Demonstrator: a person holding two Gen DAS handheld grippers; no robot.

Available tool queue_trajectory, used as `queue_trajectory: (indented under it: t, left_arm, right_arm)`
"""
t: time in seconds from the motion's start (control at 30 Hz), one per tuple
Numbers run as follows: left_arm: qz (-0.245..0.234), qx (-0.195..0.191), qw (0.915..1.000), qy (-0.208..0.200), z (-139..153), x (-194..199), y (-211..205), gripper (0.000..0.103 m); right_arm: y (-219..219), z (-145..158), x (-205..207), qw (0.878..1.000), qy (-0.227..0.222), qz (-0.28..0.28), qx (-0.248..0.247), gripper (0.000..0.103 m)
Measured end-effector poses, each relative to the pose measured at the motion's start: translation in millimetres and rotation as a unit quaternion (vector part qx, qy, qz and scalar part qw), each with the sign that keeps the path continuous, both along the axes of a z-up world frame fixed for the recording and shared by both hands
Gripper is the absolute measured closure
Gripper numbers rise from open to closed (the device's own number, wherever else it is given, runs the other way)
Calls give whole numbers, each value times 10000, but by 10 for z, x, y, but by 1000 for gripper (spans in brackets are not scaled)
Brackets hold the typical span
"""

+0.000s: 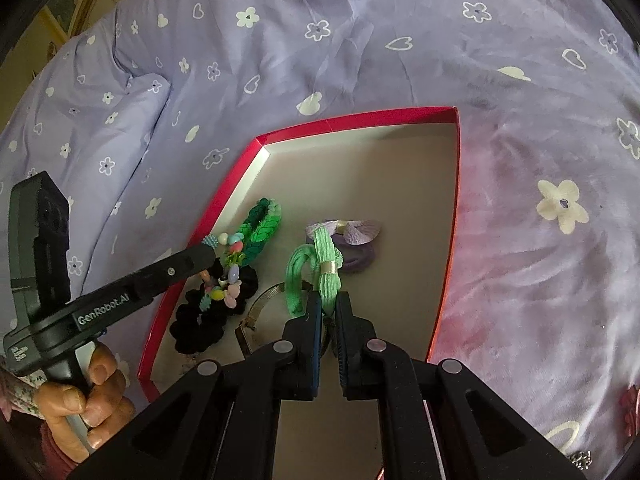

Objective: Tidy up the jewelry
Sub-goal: 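Carry the bead bracelet and green hair tie into the red box and open both tools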

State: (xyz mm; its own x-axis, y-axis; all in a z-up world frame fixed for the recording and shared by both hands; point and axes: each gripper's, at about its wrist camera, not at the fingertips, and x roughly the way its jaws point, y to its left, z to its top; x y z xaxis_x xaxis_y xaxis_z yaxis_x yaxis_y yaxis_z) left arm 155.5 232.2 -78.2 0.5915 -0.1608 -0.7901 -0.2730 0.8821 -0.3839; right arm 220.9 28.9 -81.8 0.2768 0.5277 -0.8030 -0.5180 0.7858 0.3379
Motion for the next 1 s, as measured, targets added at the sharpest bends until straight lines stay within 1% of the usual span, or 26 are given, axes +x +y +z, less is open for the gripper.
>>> queue_trajectory:
  t: [0.07,0.37,0.4,0.43,0.5,0.67,0.73,0.8,0.87,0.93,1.0]
  left_arm:
    - [18,-11,10000,29,-16,1,0,92]
    - [45,85,9999,112,-4,0,-21,92]
    - [46,90,9999,113,4,-4,-23,91]
    - [50,93,9999,117,-6,0,-21,87]
    - [59,107,9999,122,10,-13,-27,81]
    - [70,96,9998,139,43,-48,-39,80]
    - [79,107,9998,126,69,-73,-52,74]
    - [79,136,9998,93,112,-106,-68,72]
    - [69,161,9998,54,162,-141,-89,71]
    - [67,169,9998,11,204,-177,-105,65]
    - [80,170,9998,-35,252,-225,-132,62]
  right_arm:
    - [9,1,3,10000,1,12,8,92]
    - [17,3,2,10000,8,2,14,89]
    - [12,8,-1,10000,7,1,19,87]
    - [7,15,-5,10000,5,3,24,86]
    - [-7,27,-14,10000,-11,0,40,76]
    - [-36,88,-67,9999,-121,20,40,75]
    - [-61,119,-90,9999,-142,7,70,73]
    - [-101,154,-122,9998,-173,-16,105,68]
    - [-158,204,-163,9997,-206,-35,161,67]
    - [-214,248,-201,9995,-246,-73,205,67]
    - [-285,288,-235,9993,-275,-106,242,64]
